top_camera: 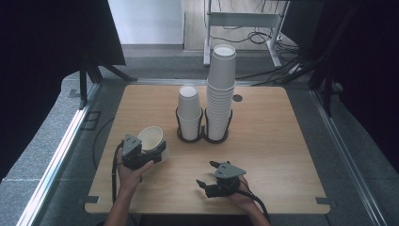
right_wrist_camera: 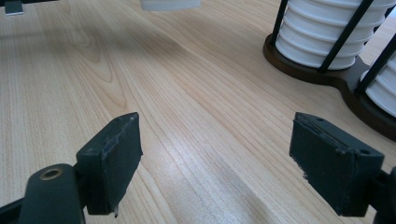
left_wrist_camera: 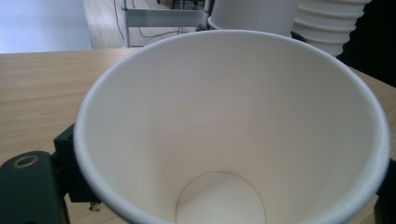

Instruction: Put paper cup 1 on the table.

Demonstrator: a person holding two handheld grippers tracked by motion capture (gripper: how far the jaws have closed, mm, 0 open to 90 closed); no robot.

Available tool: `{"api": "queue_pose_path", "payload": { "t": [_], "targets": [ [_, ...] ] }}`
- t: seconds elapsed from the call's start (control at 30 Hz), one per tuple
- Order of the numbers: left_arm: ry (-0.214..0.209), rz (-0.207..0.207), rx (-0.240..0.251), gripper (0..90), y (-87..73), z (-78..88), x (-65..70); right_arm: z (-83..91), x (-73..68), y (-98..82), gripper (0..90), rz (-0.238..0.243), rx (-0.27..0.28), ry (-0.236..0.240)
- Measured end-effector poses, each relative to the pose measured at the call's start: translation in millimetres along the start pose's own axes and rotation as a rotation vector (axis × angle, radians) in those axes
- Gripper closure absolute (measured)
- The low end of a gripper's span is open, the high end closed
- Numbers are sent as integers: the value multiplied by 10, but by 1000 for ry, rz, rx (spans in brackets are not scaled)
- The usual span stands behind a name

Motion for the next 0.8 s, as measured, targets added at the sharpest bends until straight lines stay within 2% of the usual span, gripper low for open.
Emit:
{"api": "queue_pose_path", "payload": {
  "t": [0.6, 0.8],
  "targets": [
    [76, -17, -34, 120, -80, -8, -208, 4, -5, 7, 168, 1, 6, 5],
    [90, -27, -54, 120, -118, -23, -236, 8, 1, 11, 168, 0, 8, 3]
  ]
}}
Point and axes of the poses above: each handheld gripper's, and its own axes: z roughly backward along the jaws, y roughly out of its top, x roughly to its right, the point moved 10 cm from there along -z, roughly forward along the jaws, and after that the axes turned 4 degrees about x, right-handed, at the moved point
